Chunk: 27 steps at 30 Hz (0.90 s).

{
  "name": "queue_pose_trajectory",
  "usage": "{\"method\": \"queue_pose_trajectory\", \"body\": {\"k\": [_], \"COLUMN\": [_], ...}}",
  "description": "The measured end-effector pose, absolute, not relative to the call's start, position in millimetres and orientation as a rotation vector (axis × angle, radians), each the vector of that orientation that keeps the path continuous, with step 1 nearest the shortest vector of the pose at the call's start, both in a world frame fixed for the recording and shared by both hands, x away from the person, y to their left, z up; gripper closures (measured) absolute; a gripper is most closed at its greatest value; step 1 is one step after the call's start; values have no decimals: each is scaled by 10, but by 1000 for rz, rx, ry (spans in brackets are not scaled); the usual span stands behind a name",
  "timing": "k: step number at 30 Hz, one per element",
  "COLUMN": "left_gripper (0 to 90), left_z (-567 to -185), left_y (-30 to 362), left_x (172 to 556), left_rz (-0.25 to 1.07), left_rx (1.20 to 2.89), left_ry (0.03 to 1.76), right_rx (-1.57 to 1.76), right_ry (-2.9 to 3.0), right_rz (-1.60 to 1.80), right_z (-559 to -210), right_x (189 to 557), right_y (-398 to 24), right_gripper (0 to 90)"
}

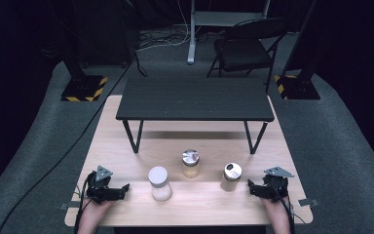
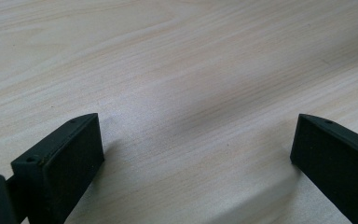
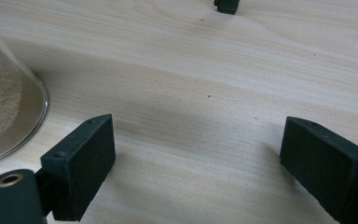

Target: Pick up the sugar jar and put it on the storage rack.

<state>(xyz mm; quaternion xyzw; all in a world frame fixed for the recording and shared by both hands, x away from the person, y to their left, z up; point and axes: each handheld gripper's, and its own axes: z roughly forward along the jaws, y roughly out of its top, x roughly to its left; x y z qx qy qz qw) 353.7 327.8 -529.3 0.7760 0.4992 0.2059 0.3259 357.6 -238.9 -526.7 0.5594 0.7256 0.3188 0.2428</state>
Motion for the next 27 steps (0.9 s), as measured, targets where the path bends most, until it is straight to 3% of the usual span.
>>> {"method": "queue_pose_trajectory", "body": {"k": [27], "left_gripper": [64], "left_z": [-5211], "left_y": [3385], "left_x": [3480], "left_rz": [513], "left_rx": [1959], "left_ry": [1300], "right_rx": [1530], "right_ry": [1982], "right_rz": [871], "right_z": [-5266], "right_x": [3578], "right_y": [-2388], "right_gripper": [92]}}
